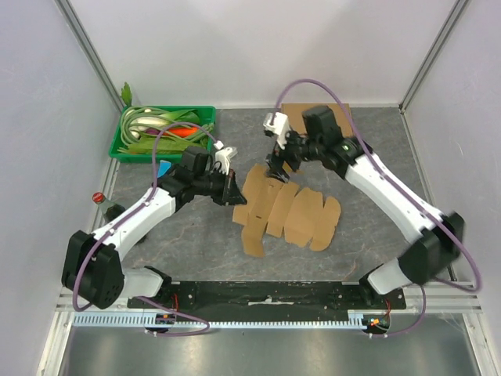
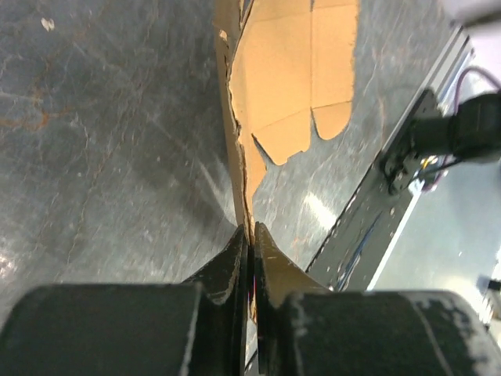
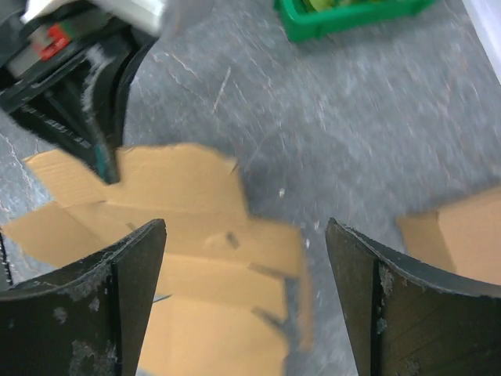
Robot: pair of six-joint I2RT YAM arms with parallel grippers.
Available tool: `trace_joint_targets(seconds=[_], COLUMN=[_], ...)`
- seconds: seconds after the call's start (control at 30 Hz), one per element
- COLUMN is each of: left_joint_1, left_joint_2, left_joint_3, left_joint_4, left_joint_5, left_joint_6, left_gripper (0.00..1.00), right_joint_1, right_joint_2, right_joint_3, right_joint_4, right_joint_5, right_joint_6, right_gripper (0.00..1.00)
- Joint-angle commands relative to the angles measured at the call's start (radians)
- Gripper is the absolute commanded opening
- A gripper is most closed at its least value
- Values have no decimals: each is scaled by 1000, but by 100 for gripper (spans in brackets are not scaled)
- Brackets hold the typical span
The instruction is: Fold the paper box
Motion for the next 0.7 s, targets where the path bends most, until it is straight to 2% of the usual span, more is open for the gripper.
trace_joint_targets(seconds=[0.0, 0.17, 0.3, 0.43, 0.47, 0.57, 0.67], left_joint_1=[-5, -35, -41, -43, -43, -46, -48], left_joint_2=[-60, -85, -79, -59, -53, -59, -66], left_joint_3=[45, 53, 67, 96, 105, 110, 114], left_joint_4=[-180, -188, -186, -206, -209, -200, -169], left_joint_5=[56, 26, -19, -55, -59, -69, -72], left_joint_6=[224, 285, 308, 324, 328, 333, 321], left_gripper=[9, 9, 9, 9, 9, 9, 9], right_joint_1=[-14, -14, -14, -17, -17, -20, -31], right_joint_2=[157, 324, 355, 343, 337, 354, 364], right_joint_3=[234, 380, 339, 258, 236, 210, 190], right_joint_4=[-113, -307, -325, -300, -270, -257, -196], right_joint_5=[-280, -367, -470, -478, -473, -487, -556], right_joint_6=[-282, -353, -370, -367, -315, -307, -266], right_gripper=[89, 81, 74, 74, 75, 63, 38])
